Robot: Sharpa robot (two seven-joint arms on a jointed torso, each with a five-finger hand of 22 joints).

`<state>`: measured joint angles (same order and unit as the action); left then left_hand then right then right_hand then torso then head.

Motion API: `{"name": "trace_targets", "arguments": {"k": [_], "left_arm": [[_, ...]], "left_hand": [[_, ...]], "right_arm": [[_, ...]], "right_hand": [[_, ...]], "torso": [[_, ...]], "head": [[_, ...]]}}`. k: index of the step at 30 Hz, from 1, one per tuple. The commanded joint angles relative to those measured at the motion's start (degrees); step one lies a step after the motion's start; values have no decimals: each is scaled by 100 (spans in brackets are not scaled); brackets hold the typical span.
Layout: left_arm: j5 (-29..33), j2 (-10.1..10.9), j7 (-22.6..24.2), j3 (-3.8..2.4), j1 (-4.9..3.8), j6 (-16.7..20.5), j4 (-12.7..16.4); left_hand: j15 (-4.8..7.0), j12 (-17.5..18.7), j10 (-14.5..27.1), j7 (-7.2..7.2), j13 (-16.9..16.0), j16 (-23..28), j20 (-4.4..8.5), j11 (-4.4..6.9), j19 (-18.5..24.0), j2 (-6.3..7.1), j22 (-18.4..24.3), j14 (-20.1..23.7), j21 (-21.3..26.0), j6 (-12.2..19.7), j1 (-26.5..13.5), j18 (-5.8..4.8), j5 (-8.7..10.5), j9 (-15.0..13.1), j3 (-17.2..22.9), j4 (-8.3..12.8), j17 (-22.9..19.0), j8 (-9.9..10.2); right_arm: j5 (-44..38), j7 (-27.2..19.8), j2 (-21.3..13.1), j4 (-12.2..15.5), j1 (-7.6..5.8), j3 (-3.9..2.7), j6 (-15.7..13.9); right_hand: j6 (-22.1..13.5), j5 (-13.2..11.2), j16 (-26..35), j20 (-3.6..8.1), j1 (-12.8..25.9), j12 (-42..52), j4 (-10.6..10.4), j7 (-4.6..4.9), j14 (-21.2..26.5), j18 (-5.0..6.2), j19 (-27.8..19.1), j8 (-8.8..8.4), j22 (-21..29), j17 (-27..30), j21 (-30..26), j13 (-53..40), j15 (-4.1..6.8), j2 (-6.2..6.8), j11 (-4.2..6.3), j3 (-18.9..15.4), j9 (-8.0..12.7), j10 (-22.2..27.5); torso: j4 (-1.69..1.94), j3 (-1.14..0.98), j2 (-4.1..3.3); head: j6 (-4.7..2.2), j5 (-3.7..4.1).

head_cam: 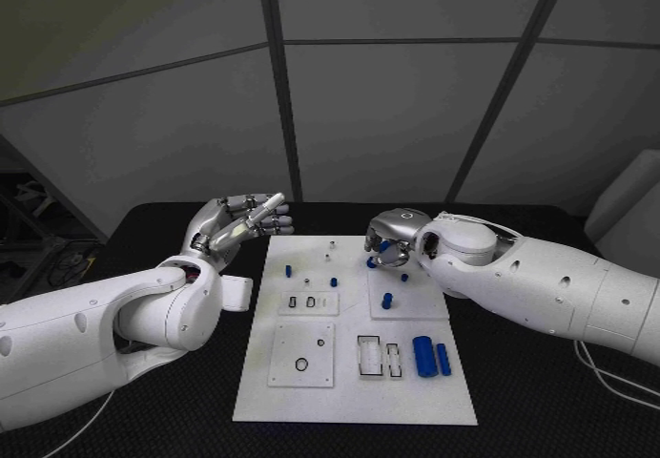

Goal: Assemble the parts on the task board

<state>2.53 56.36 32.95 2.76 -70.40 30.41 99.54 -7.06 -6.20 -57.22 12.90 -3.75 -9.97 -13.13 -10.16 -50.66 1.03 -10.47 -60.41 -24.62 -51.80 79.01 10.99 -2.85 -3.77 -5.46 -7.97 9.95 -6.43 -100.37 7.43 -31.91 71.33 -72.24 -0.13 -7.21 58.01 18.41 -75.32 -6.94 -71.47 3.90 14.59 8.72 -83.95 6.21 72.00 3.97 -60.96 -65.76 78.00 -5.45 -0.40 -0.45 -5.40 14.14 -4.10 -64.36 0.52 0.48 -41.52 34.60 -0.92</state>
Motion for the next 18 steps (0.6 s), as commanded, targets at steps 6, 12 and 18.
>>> {"name": "trace_targets", "arguments": {"k": [6, 12, 18], "left_arm": [[-38, -10, -4, -7, -13, -45, -16], [-28, -17, -8, -7, -14, -43, -26], [-19, -21, -10, -8, -15, -44, -32]], "left_hand": [[-32, 44, 46, 3, 7, 27, -21, -1, 6, -52, 7, 8, 30, 33, -6, -59, -16, 5, -25, -2, 13, 40], [-33, 46, 49, 4, 7, 29, -21, -2, 6, -57, 7, 6, 29, 34, -5, -59, -16, 5, -24, -1, 14, 42], [-33, 49, 52, 6, 7, 30, -22, -3, 5, -62, 8, 3, 29, 36, -3, -59, -16, 4, -23, 1, 16, 45]], "right_arm": [[-36, -82, 45, -39, -13, -2, 207], [-22, -111, 75, -78, -12, 0, 332], [-6, -127, 109, -124, -11, 1, 383]], "right_hand": [[40, -35, -93, 8, 18, 44, -15, -4, -249, -103, 64, 6, -84, -63, 66, -18, -20, 43, 15, 173, -20, -148], [74, -28, -115, 10, 20, 43, -20, 1, -244, -106, 67, 12, -109, -73, 84, -19, -19, 52, 17, 234, -25, -187], [90, -27, -122, 11, 25, 41, -28, 5, -241, -106, 65, 14, -116, -74, 90, -19, -20, 53, 16, 265, -28, -205]], "torso": [[-1, -2, -8], [-6, 0, -13], [2, -2, -19]], "head": [[28, -8], [51, -5], [74, -7]]}}
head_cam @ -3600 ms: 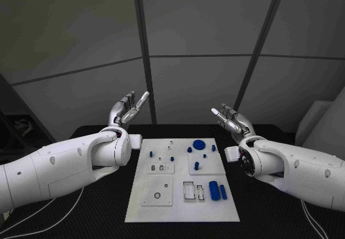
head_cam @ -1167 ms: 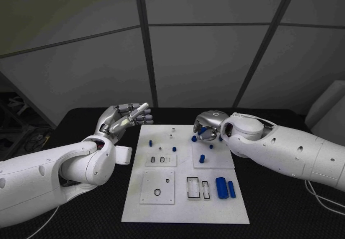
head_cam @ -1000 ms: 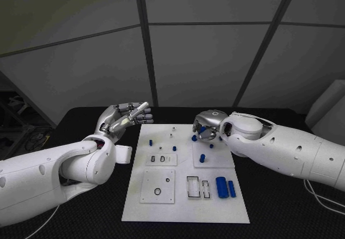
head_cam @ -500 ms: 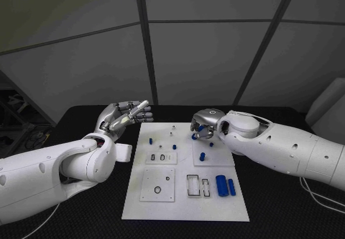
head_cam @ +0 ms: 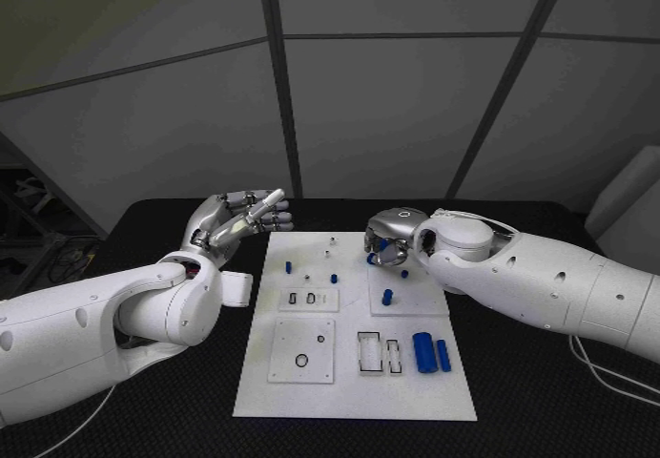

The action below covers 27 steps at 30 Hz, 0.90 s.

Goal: Assemble the parts on the task board

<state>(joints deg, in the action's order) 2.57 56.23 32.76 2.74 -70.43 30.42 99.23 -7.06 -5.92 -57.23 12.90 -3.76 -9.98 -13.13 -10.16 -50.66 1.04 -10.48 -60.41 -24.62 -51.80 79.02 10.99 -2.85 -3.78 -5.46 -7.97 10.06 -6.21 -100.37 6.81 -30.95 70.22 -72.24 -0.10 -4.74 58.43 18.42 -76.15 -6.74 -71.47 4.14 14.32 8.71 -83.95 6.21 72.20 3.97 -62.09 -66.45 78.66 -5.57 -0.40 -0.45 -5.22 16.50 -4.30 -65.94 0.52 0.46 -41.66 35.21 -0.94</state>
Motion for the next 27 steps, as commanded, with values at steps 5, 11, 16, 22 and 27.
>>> {"name": "trace_targets", "arguments": {"k": [5, 11, 16, 22, 27], "left_arm": [[-21, -13, 4, -7, -11, -49, -7], [-19, -18, 1, -7, -11, -52, -16], [2, -28, -4, -7, -11, -54, -24], [10, -30, -10, -7, -11, -54, -25], [29, -34, -11, -8, -11, -54, -28]], "left_hand": [[-33, 21, 53, 6, 8, 31, -22, -3, 5, -63, 8, 4, 29, 37, -4, -59, -16, 5, -23, 1, 5, 23], [-33, 26, 58, 8, 8, 33, -23, -5, 4, -72, 9, -1, 29, 40, 0, -59, -16, 5, -22, 5, 8, 27], [-33, 29, 62, 9, 8, 35, -23, -6, 4, -80, 10, -4, 28, 42, 1, -58, -16, 4, -20, 6, 10, 30], [-34, 35, 69, 13, 7, 41, -24, -8, 2, -103, 11, -12, 27, 44, 1, -58, -16, 3, -18, 9, 15, 37], [-34, 39, 72, 16, 6, 46, -24, -10, 1, -123, 13, -19, 27, 44, 0, -57, -15, 2, -17, 10, 20, 42]], "right_arm": [[-2, -71, 41, -62, -11, -2, 151], [6, -83, 58, -94, -11, -1, 156], [15, -94, 82, -126, -10, 0, 205], [31, -101, 107, -160, -10, 1, 239], [37, -117, 127, -195, -10, 1, 246]], "right_hand": [[60, -30, -45, -10, 33, 12, -9, 11, -239, -108, 46, 15, -11, -7, 30, -5, -23, 55, -5, 47, -9, -49], [77, -28, -57, -11, 40, 7, -24, 16, -237, -108, 42, 17, -17, -14, 35, -4, -25, 48, -6, 84, -11, -61], [112, -23, -76, -13, 29, -3, -37, 28, -233, -109, 37, 20, -30, -22, 47, -1, -27, 36, -12, 166, -16, -80], [186, -85, -101, -10, -58, -9, -25, 36, -222, -107, 20, 27, -51, -21, 71, 2, -27, -1, -10, 384, -26, -140], [213, -110, -116, -9, -91, -17, -23, 40, -217, -108, 12, 21, -71, -23, 90, 6, -30, 0, -11, 514, -28, -165]], "torso": [[3, 0, -4], [-5, 2, -9], [-3, 1, -8], [-1, 2, -10], [2, 4, -15]], "head": [[28, 6], [38, -12], [70, 2], [86, 14], [88, 6]]}}
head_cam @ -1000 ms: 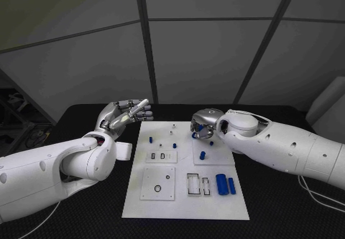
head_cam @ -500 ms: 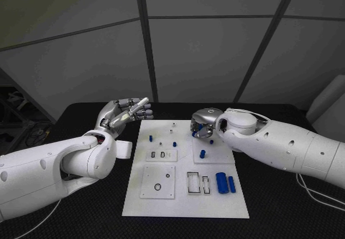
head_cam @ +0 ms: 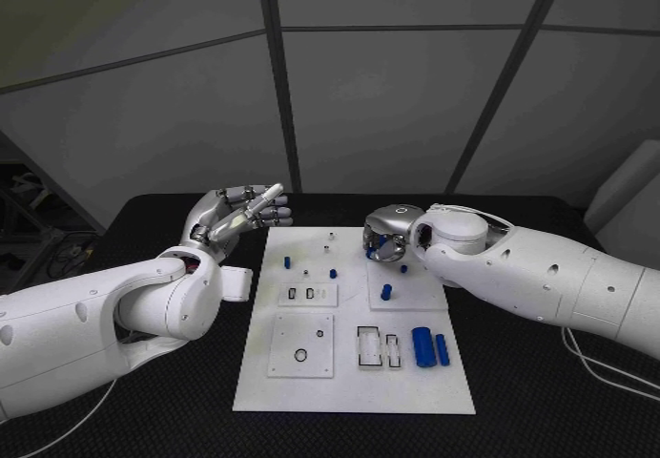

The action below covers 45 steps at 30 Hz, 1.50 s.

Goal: Assemble the parts on the task board

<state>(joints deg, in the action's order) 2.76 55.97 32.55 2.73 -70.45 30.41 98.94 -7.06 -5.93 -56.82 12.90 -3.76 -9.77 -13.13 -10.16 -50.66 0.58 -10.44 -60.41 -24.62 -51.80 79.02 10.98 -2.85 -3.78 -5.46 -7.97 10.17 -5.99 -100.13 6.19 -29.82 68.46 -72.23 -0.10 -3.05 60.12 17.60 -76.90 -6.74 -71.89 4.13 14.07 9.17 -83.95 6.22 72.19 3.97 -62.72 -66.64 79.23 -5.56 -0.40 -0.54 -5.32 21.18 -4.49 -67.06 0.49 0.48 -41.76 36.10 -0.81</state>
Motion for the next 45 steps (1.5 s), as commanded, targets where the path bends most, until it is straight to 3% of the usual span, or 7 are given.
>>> {"name": "trace_targets", "arguments": {"k": [1, 17, 29, 32, 45], "left_arm": [[11, -10, 9, -6, -10, -53, -1], [32, -21, 0, -7, -11, -52, -26], [42, -1, 2, -8, -11, -55, -47], [45, -1, 3, -8, -11, -57, -59], [68, -7, 3, -8, -11, -58, -95]], "left_hand": [[-35, 39, 32, 16, 6, 25, -25, -10, 1, -79, 9, -19, 26, 44, -1, -57, -15, 2, -17, 11, 10, 20], [-35, 41, 32, 18, 5, 29, -25, -11, -1, -99, 10, -25, 25, 43, 1, -57, -15, 1, -14, 13, 15, 24], [-35, 43, 32, 21, 4, 35, -25, -13, -2, -122, 11, -30, 24, 40, 3, -56, -13, -1, -11, 17, 19, 27], [-35, 43, 32, 21, 4, 35, -25, -13, -2, -122, 11, -30, 24, 40, 3, -56, -13, -1, -11, 17, 19, 27], [-35, 43, 32, 21, 4, 35, -25, -13, -2, -122, 11, -30, 24, 40, 3, -56, -13, -1, -11, 17, 19, 27]], "right_arm": [[15, -58, 21, -27, -11, 1, 75], [62, -81, 65, -107, -8, 13, -10], [76, 107, -73, 119, -8, 11, -789], [77, 136, -79, 151, -8, 10, -971], [92, 209, 153, 32, -9, 9, -1621]], "right_hand": [[44, -27, -41, -8, -49, -17, 1, -6, -218, -109, 13, 21, -9, -4, 33, 5, -30, 8, 0, 45, -9, -53], [88, -57, -61, -6, -88, -17, 1, -6, -214, -109, 3, 23, -34, -10, 57, 7, -27, 31, 5, 176, -16, -94], [206, -38, -90, 1, -96, -10, -38, -24, -213, -117, 25, 57, -100, -27, 98, 2, -2, 50, 30, 278, -41, -173], [213, -26, -95, 3, -104, -12, -35, -24, -214, -118, 29, 56, -111, -31, 105, 3, -1, 58, 30, 294, -43, -180], [223, -35, -103, 4, -96, -18, -40, -22, -215, -121, 33, 54, -124, -40, 114, 6, -1, 85, 28, 305, -44, -182]], "torso": [[2, 2, -5], [-4, 5, 2], [0, 7, 2], [4, 4, -7], [4, 3, -22]], "head": [[-1, -10], [31, 5], [-20, 26], [-5, 52], [-7, 13]]}}
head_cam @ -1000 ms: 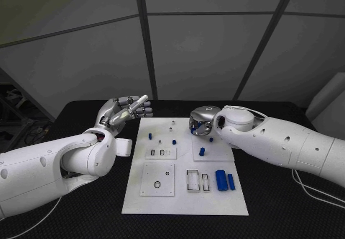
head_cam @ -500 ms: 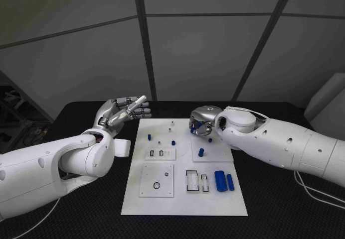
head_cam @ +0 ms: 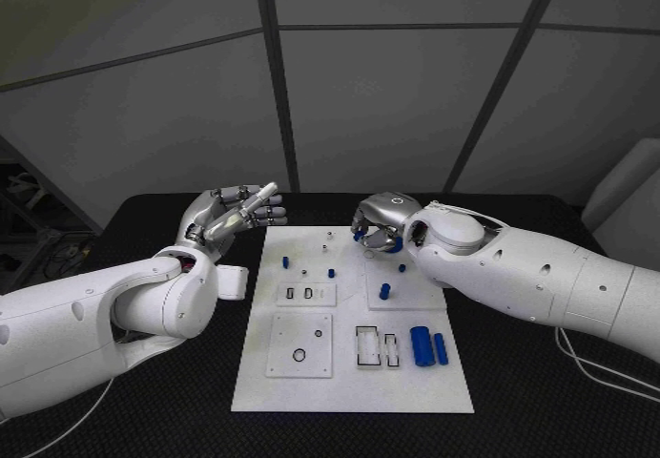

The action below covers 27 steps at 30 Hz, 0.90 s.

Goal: Assemble the parts on the task board

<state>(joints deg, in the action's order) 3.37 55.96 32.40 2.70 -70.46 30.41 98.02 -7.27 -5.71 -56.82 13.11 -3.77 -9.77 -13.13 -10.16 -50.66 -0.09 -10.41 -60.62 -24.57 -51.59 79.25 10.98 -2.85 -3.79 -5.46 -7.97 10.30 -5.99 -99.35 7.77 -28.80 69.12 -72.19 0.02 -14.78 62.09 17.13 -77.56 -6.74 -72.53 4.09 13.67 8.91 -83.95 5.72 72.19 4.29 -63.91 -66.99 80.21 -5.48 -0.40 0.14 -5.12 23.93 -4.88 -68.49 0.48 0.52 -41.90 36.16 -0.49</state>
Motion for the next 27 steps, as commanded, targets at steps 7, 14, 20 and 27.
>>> {"name": "trace_targets", "arguments": {"k": [7, 14, 20, 27], "left_arm": [[8, -29, 17, -6, -10, -68, -24], [8, -42, 14, -8, -13, -76, -34], [8, -36, 13, -12, -24, -75, -35], [8, -55, 3, -21, -37, -82, -37]], "left_hand": [[-14, 21, 31, 1, 4, 38, -26, -12, -3, -64, 9, -12, 20, 17, -19, -56, -13, -1, -11, 18, 8, 28], [-14, 21, 29, 1, 3, 40, -26, -12, -3, -70, 9, -13, 20, 15, -19, -56, -13, -2, -11, 19, 10, 28], [-14, 21, 29, 1, 3, 40, -26, -12, -3, -70, 9, -13, 20, 15, -19, -56, -13, -2, -11, 19, 10, 28], [-14, 21, 29, 1, 3, 40, -26, -12, -3, -70, 9, -13, 20, 15, -19, -56, -13, -2, -11, 19, 10, 28]], "right_arm": [[69, -4, 289, -254, -13, -2, -573], [89, -77, 538, -474, -12, -2, -576], [91, -82, 675, -615, -11, -2, -532], [92, -102, 817, -754, -10, -2, -485]], "right_hand": [[26, 11, -44, 4, -32, -16, 1, 5, -216, -71, 36, 21, -10, -16, 18, -1, -2, 23, 7, 34, -5, -37], [23, 16, -50, 4, -32, -24, -2, 13, -217, -72, 35, 14, -14, -21, 22, 3, -3, 34, 2, 49, -4, -30], [18, 31, -55, 3, -31, -31, -8, 19, -218, -72, 34, 5, -18, -24, 26, 8, -7, 42, -3, 67, -2, -22], [15, 41, -58, 1, -27, -34, -14, 23, -218, -73, 35, 0, -24, -25, 30, 11, -10, 48, -6, 77, -1, -18]], "torso": [[11, 4, -12], [31, 10, -34], [40, 21, -46], [35, 16, -51]], "head": [[-9, -27], [-29, -88], [1, -74], [24, -137]]}}
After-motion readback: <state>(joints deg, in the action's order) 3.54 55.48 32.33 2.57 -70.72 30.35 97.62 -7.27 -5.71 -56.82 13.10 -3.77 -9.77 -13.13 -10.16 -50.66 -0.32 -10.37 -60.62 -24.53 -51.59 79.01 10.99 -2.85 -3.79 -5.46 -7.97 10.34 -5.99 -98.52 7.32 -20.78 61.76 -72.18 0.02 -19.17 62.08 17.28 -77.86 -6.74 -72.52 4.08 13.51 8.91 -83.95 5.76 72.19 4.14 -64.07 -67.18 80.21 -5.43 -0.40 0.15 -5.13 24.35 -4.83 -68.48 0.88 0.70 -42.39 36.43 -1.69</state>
